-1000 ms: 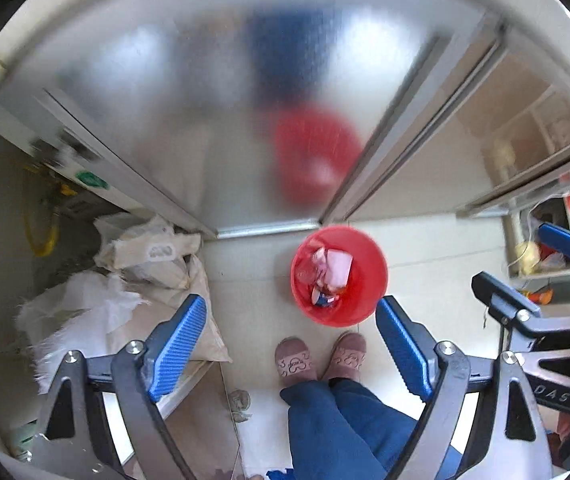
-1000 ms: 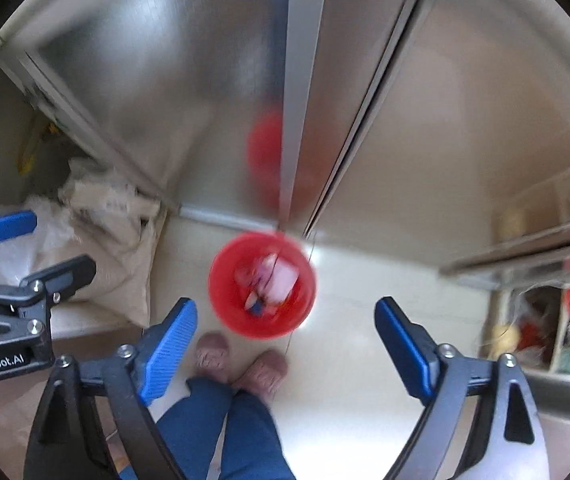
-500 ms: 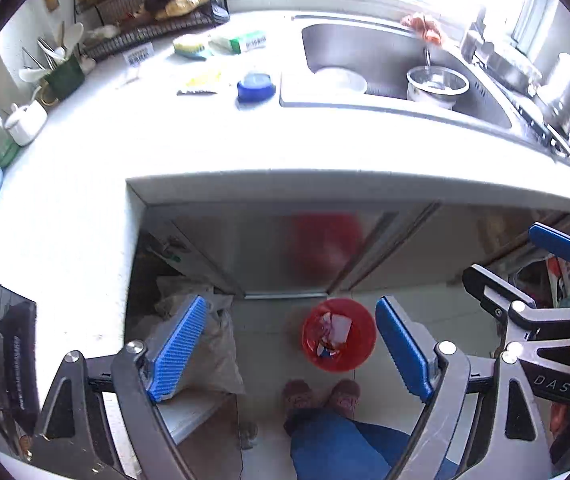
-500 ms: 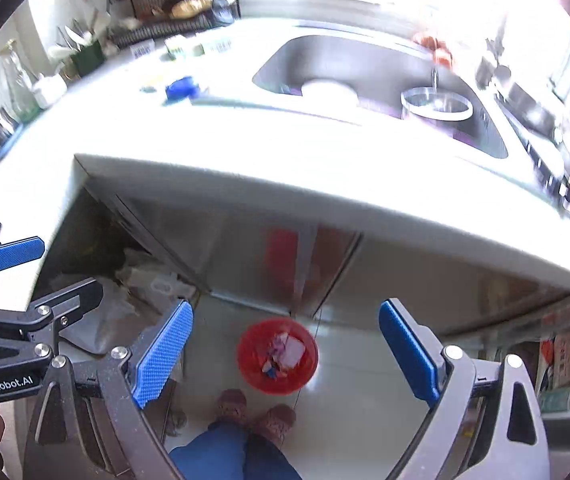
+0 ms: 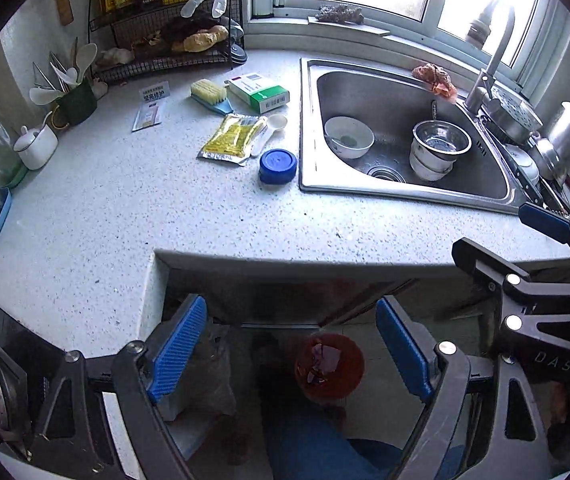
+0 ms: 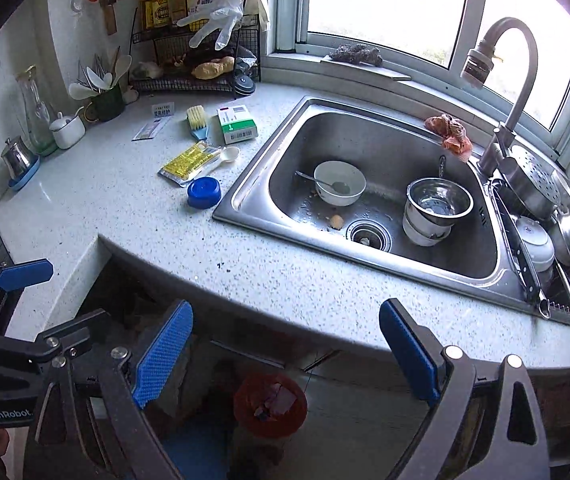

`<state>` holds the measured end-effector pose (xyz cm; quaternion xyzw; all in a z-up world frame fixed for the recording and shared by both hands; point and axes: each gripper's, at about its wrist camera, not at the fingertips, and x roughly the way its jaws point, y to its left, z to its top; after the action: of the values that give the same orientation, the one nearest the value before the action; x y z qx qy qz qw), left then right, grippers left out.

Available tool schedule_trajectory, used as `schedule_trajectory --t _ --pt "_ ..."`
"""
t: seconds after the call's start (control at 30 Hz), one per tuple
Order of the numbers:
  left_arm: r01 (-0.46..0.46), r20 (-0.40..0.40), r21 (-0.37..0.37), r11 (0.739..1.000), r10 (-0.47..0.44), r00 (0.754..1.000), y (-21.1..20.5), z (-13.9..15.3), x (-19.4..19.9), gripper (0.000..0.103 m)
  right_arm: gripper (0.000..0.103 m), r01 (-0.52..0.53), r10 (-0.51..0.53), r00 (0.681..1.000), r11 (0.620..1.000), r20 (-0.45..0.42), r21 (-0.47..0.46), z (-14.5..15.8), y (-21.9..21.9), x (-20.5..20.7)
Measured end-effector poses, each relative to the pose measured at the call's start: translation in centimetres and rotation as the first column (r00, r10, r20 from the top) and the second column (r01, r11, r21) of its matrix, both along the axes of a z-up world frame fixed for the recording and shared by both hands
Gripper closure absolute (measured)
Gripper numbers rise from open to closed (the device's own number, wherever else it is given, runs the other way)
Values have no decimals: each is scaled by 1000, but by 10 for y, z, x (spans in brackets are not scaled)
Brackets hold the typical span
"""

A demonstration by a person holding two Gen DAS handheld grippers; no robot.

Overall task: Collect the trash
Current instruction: 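Raise both tools back to the counter toward the blue lid, then grasp the blue plastic lid with the right gripper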

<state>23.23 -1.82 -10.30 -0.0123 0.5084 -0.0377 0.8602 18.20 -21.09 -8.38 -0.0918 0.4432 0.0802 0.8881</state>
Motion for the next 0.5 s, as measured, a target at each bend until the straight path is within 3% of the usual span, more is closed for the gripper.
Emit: schedule_trajectory --t 0.27,0.5 --pt "-16 -12 -3 1000 16 1000 41 -4 79 18 9 -17 16 999 1000 -30 -10 -3 31 72" --pt "-89 -47 4 996 90 995 97 -16 131 18 9 -104 100 991 994 -94 -43 -15 75 133"
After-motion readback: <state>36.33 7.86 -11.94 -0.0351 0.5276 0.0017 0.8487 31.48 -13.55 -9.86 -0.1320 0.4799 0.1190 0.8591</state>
